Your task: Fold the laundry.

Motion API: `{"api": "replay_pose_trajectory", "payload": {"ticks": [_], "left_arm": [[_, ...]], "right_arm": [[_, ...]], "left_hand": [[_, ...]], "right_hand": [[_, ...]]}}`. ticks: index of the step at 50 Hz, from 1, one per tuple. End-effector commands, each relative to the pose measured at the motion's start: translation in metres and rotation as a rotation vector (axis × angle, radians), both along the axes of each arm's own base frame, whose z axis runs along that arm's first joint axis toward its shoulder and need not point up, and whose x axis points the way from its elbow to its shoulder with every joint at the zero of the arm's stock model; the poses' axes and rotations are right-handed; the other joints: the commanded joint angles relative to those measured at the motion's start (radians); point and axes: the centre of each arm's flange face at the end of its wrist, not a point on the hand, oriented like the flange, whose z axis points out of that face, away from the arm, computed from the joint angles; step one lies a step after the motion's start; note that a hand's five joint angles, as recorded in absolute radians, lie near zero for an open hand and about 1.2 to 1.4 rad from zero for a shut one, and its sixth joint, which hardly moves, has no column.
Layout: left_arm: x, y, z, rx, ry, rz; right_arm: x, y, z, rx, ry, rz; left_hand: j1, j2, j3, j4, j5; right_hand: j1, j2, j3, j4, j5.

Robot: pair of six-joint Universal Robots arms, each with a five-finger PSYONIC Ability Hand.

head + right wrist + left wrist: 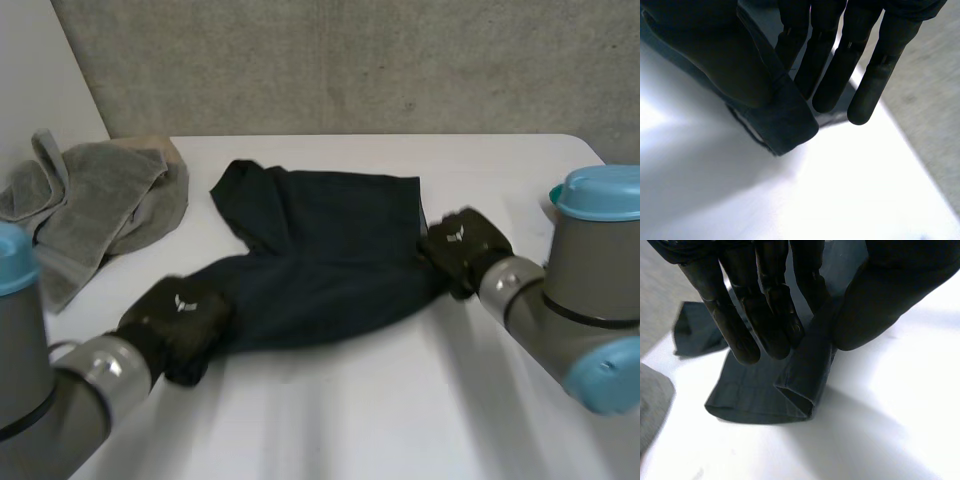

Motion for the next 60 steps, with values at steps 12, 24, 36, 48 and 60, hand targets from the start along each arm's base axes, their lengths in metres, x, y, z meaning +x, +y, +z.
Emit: {"api": "replay_pose_trajectory", "payload": {"ticks": [12,24,36,48,60], "left_arm": [[-0.001,0.034,0.012,0.073,-0.083,-0.098],[-0.010,-0.098,0.018,-0.287,0.151,-0.080],[-0.019,-0.184,-0.063,-0.153,0.230,-0.232],[-0.029,-0.212,-0.098,-0.168,0.229,-0.245],[-0.030,-0.200,-0.068,-0.251,0.168,-0.130]], "right_arm": [[-0.038,0.079,-0.012,0.206,0.281,0.077],[-0.033,0.075,-0.018,0.134,0.244,0.079],[-0.031,0.072,-0.024,0.106,0.223,0.071],[-0.031,0.071,-0.036,0.136,0.225,0.064],[-0.033,0.070,-0.037,0.137,0.225,0.057]], "left_hand": [[-0.888,-0.951,-0.945,-0.952,-0.929],[-0.771,-0.834,-0.828,-0.835,-0.812],[-0.424,-0.488,-0.482,-0.489,-0.465],[-0.272,-0.336,-0.330,-0.337,-0.313],[0.260,0.196,0.202,0.195,0.219]], "right_hand": [[0.291,0.215,0.199,0.196,0.222],[0.291,0.215,0.199,0.196,0.222],[0.291,0.215,0.199,0.196,0.222],[0.291,0.215,0.199,0.196,0.222],[0.291,0.215,0.199,0.196,0.222]]}}
